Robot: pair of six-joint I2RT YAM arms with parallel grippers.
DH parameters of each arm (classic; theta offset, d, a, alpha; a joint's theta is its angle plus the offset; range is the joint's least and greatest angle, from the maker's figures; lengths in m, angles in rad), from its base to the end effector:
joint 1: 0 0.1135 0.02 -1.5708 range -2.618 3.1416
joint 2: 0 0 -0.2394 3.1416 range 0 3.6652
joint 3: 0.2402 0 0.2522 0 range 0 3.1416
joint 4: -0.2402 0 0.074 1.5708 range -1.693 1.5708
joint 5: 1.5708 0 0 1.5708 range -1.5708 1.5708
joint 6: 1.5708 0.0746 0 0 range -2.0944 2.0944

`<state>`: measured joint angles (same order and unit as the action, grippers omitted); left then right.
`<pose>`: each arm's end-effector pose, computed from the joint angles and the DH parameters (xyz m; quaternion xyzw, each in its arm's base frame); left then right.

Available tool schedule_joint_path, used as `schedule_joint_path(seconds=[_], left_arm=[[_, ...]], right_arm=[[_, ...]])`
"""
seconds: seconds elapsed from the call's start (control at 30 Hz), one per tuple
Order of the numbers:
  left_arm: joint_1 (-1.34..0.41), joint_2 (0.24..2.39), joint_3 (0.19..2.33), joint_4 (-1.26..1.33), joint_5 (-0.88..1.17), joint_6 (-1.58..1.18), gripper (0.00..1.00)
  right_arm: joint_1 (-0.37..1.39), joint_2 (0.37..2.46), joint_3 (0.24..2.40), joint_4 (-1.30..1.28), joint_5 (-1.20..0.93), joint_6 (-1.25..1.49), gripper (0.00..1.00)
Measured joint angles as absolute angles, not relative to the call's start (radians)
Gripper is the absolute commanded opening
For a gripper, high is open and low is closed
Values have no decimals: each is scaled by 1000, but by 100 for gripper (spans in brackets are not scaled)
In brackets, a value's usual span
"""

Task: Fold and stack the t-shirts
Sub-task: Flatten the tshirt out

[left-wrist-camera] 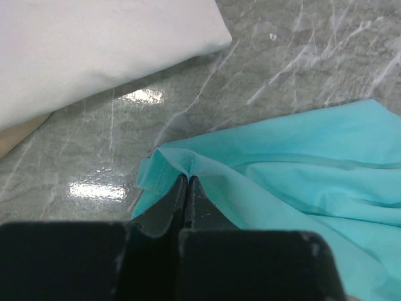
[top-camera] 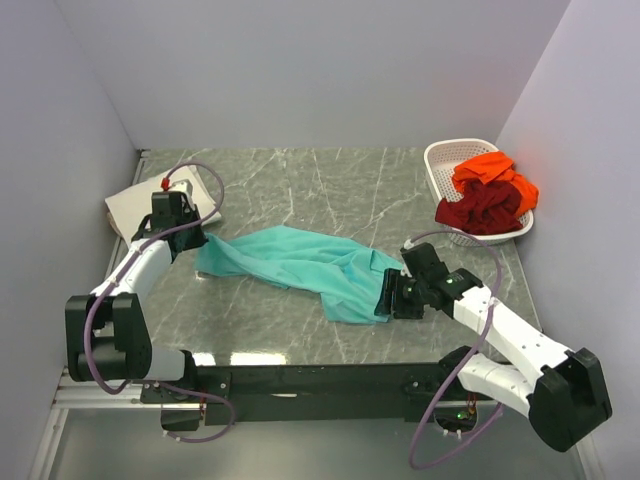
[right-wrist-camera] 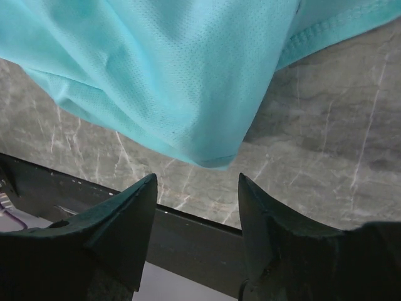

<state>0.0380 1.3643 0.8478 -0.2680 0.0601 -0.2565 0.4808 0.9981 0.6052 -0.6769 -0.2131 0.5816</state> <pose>0.3186 0.0076 0.1741 -0.1241 0.9150 -0.0693 0.3776 0.1790 0.1112 0.1475 0.0222 0.9634 0.2137 0.1603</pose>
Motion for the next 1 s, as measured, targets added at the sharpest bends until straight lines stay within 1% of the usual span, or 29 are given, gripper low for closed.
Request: schedule_joint_path(seconds=[0.23, 0.4, 0.47, 0.5, 0.53, 0.57, 0.6, 0.63, 0.7, 0.73, 0.8, 0.83, 0.87, 1.0], left_arm=[[38, 1372, 848, -268, 64, -257, 1], [38, 1372, 848, -267, 64, -257, 1], [38, 1372, 848, -267, 64, -257, 1], [38, 1372, 848, -267, 64, -256, 1], [38, 1372, 848, -267, 64, -257, 1], [38, 1372, 848, -267, 64, -256, 0], [38, 1372, 848, -267, 64, -257, 1], [38, 1372, 848, -267, 64, -257, 0], [38, 1372, 848, -267, 63, -256, 0], [38, 1372, 848, -267, 63, -256, 1], [38, 1372, 848, -267, 63, -256, 0], [38, 1372, 848, -267, 63, -256, 0], [38, 1372, 848, -268, 63, -256, 0], [38, 1372, 848, -268, 62, -256, 1]], right_arm=[[493, 1015, 553, -615, -245, 599, 64], [495, 1095, 544, -559, -265, 598, 64], [495, 1128, 544, -536, -267, 598, 63], [495, 1144, 544, -524, -266, 597, 61], [495, 1160, 545, -514, -266, 596, 59], [496, 1176, 549, -508, -265, 593, 49], [496, 1190, 554, -505, -264, 588, 44], [496, 1199, 560, -501, -264, 588, 36], [497, 1201, 572, -500, -267, 585, 29], [498, 1198, 581, -501, -269, 582, 22], [502, 1191, 603, -514, -276, 577, 14], [502, 1181, 616, -527, -281, 570, 3], [503, 1171, 625, -542, -285, 565, 0], [509, 1100, 660, -637, -353, 548, 0]])
